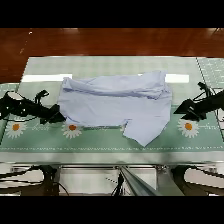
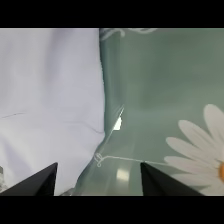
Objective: Fold the shirts.
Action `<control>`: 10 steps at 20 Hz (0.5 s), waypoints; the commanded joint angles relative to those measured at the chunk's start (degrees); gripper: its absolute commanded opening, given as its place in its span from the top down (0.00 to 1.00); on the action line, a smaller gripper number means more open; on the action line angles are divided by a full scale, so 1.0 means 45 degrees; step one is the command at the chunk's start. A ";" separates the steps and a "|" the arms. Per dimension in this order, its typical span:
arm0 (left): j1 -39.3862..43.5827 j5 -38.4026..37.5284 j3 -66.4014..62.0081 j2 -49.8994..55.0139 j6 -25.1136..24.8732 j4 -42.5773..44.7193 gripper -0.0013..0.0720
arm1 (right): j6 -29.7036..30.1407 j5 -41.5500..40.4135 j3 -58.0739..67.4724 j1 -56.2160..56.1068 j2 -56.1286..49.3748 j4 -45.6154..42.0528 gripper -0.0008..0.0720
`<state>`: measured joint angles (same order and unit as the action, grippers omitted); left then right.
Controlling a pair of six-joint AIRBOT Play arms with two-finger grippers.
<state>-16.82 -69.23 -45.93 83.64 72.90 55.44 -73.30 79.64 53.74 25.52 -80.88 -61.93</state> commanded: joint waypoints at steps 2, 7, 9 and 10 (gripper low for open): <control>-0.0015 -0.0102 0.0000 -0.0053 -0.0063 0.0010 0.95 | 0.0019 -0.2064 -0.2254 -0.0913 0.0010 0.0690 0.17; -0.0015 -0.0049 -0.0034 -0.0053 -0.0107 0.0005 0.95 | -0.0131 -0.3808 -0.2497 -0.2429 0.0010 0.1316 0.44; -0.0015 -0.0141 -0.0301 -0.0053 -0.0403 0.0000 0.95 | -0.0325 -0.4357 -0.2482 -0.2545 0.0010 0.1894 0.93; -0.0015 -0.0248 -0.0588 -0.0053 -0.0403 0.0005 0.95 | -0.0316 -0.4284 -0.2346 -0.2492 0.0010 0.2113 0.95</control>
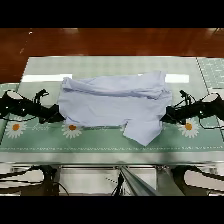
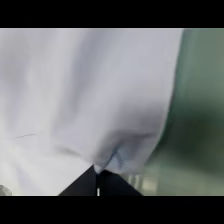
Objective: Fold the shirts.
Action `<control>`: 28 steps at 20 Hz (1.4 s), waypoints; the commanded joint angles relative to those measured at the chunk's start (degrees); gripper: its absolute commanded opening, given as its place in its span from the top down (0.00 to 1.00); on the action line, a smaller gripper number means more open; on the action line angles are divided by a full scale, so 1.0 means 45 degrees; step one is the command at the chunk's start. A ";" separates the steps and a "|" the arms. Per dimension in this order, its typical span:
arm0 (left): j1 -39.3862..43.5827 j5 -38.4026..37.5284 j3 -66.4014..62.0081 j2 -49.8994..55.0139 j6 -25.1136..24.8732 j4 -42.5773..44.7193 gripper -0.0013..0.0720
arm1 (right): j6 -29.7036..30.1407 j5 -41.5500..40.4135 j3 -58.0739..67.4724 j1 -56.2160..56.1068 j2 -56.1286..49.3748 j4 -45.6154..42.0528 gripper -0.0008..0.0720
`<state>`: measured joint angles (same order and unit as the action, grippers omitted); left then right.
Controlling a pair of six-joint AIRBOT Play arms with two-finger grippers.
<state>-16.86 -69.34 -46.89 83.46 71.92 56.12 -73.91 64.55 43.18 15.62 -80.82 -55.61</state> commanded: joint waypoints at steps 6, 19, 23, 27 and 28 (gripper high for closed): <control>0.0024 -0.0680 -0.3978 -0.0593 -0.0418 -0.0894 0.95 | 0.0248 0.0214 0.3687 -0.0170 0.0894 0.1695 0.95; 0.1957 0.5731 -0.6081 0.1928 -0.1015 -0.2560 0.95 | -0.0801 -0.6159 0.8165 -0.1904 -0.3361 0.1909 0.95; 0.1889 0.4949 -0.6076 0.2885 -0.1073 -0.2142 0.95 | -0.0903 -0.6159 0.8165 -0.1894 -0.4235 0.1909 0.95; 0.1423 0.3555 -0.6115 0.3055 -0.1069 -0.1569 0.32 | -0.0364 -0.6101 0.8170 -0.1501 -0.4119 0.1894 0.27; 0.1214 0.2992 -0.6246 0.3026 -0.1064 -0.1559 0.06 | 0.0340 -0.5872 0.8170 -0.1268 -0.3905 0.1783 0.18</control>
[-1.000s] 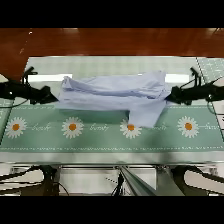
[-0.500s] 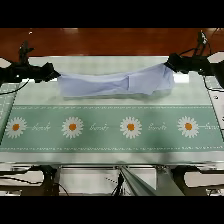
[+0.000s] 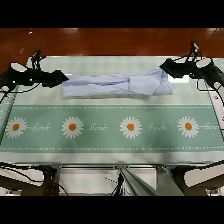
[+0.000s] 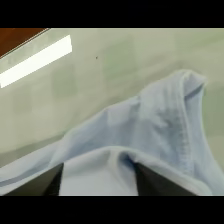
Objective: Fold the shirts.
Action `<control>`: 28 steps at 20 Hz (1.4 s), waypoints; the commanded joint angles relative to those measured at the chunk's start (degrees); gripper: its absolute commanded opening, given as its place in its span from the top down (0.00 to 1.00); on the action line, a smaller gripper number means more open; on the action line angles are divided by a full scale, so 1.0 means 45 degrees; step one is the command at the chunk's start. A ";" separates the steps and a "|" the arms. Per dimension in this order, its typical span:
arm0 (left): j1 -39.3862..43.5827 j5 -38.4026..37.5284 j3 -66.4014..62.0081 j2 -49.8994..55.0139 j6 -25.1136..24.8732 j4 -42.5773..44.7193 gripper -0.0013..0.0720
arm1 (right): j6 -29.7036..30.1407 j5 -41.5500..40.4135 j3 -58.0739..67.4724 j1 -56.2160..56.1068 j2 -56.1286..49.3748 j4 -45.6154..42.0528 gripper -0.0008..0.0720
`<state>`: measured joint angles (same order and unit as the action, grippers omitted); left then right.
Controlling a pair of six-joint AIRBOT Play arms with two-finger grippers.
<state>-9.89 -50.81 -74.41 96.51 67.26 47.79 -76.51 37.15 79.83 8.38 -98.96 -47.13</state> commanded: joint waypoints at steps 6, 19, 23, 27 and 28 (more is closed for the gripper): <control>-0.1039 -0.4070 -0.1209 -0.0151 0.0325 0.0277 0.08 | 0.0282 0.2171 0.0063 0.2273 0.0913 -0.3249 0.14; 0.0500 -0.3954 -0.2181 -0.0675 0.0287 -0.2749 0.09 | 0.0884 0.3633 0.0063 0.0816 -0.2302 0.1787 0.14; 0.0510 -0.3866 -0.2351 -0.0675 0.0287 -0.3113 0.20 | 0.2021 0.3269 0.0296 0.0097 -0.1933 0.2055 0.90; 0.0539 -0.3861 -0.2365 -0.0675 0.0287 -0.3118 0.92 | 0.2021 0.4031 0.0996 0.0243 -0.0495 0.1919 0.95; 0.0612 -0.3866 -0.2365 -0.0675 0.0287 -0.3118 0.95 | 0.1899 0.4274 0.1001 0.0243 0.0068 0.1860 0.95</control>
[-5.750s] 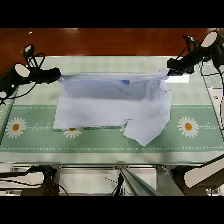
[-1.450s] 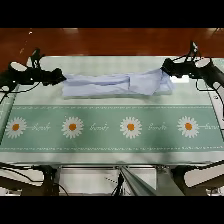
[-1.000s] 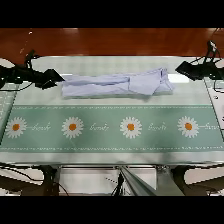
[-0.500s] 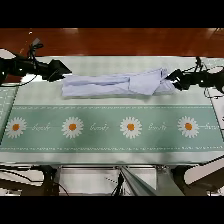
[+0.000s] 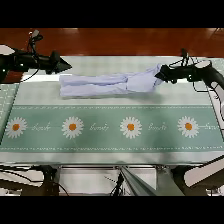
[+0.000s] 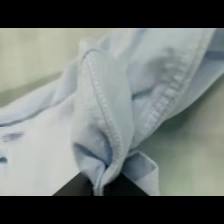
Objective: Fold the shirts.
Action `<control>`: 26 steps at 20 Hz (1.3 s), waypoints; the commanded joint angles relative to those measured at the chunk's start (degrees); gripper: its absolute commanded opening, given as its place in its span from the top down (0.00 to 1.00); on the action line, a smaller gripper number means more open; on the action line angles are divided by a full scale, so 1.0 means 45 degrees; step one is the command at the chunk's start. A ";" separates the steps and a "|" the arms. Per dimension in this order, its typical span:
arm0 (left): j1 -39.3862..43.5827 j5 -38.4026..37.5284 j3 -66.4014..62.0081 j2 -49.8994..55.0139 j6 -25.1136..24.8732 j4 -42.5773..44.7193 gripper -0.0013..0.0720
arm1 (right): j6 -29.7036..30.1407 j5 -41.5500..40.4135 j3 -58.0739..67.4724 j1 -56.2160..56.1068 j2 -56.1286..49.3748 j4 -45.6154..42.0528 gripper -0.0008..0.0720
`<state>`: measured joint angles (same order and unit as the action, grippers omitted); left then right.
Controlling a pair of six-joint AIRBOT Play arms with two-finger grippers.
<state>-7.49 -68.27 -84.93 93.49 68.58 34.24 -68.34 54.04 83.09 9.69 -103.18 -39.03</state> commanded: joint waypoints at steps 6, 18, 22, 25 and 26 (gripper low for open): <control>0.2307 0.0233 -0.0024 -0.0024 -0.0005 -0.0015 0.95 | -0.2011 0.3395 0.0277 -0.0903 0.4537 -0.3385 0.95; 0.8650 0.3293 0.2404 -0.0160 0.1608 0.1962 0.95 | -0.4964 0.5547 0.0272 -0.3079 0.8485 -0.6999 0.95; 0.9413 0.4401 0.2501 0.0675 0.1569 0.0413 0.95 | -0.5581 0.5727 0.0272 -0.3079 0.9083 -0.7038 0.95; 1.0030 0.4925 0.2467 0.1311 0.1530 -0.0709 0.95 | -0.5780 0.5731 0.0272 -0.3079 0.9194 -0.7038 0.95; 1.0278 0.4940 0.2472 0.1549 0.1525 -0.1064 0.95 | -0.5790 0.5707 0.0257 -0.3079 0.9180 -0.7048 0.95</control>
<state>35.94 -48.53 -74.02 97.93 75.46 34.81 -93.08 79.44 84.27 -4.08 -62.50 -70.48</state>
